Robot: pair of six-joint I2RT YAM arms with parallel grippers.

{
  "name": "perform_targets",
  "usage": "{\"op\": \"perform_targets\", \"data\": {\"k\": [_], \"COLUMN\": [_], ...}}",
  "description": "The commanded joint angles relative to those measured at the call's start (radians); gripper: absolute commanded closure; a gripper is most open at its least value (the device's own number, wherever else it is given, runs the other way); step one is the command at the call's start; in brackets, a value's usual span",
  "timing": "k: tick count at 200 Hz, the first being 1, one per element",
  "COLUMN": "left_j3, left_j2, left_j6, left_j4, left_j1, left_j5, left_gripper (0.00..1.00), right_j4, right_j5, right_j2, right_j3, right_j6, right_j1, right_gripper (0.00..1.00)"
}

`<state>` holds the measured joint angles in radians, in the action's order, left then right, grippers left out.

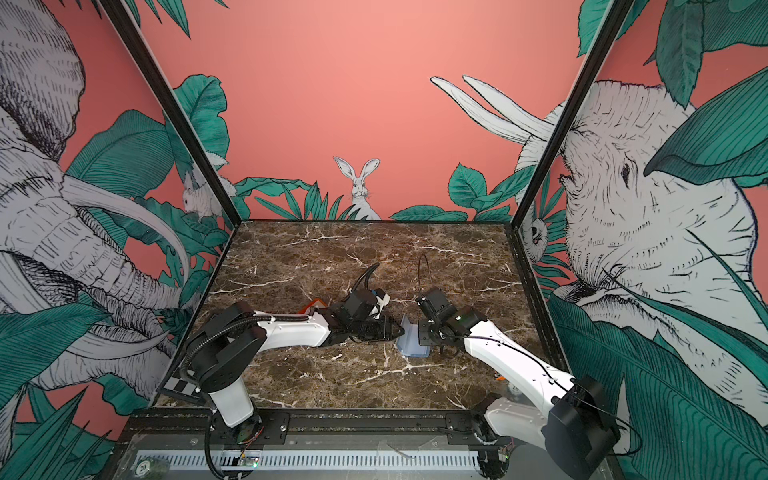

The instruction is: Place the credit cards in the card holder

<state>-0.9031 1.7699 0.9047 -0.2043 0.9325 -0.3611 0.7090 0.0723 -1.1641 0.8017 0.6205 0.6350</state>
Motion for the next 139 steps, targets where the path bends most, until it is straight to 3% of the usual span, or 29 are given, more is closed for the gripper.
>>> {"op": "perform_targets", "data": {"k": [1,48,139], "left_j3": [0.022,0.031,0.074], "left_j2": [-0.043,-0.037,-0.033], "left_j6": [-0.009,-0.001,0.028], "left_j4": [-0.012,-0.061,-0.142], "left_j1": [-0.01,-0.021,-0.047], "left_j5": [-0.006,-0.041,-0.067], "left_gripper": [0.48,0.43,0.42], "right_j4": [0.001,-0.061,-0.168], "right_j5": [0.02,-0.083,-0.111], "right_j2": [0.017,0.005,-0.163], "right_j3": [0.019,0.025,-0.046], "right_j6": [-0.005,-0.016,0.013], "right_j1": [0.006,0.005,0.005], "right_gripper": [0.84,0.75,0.89]}}
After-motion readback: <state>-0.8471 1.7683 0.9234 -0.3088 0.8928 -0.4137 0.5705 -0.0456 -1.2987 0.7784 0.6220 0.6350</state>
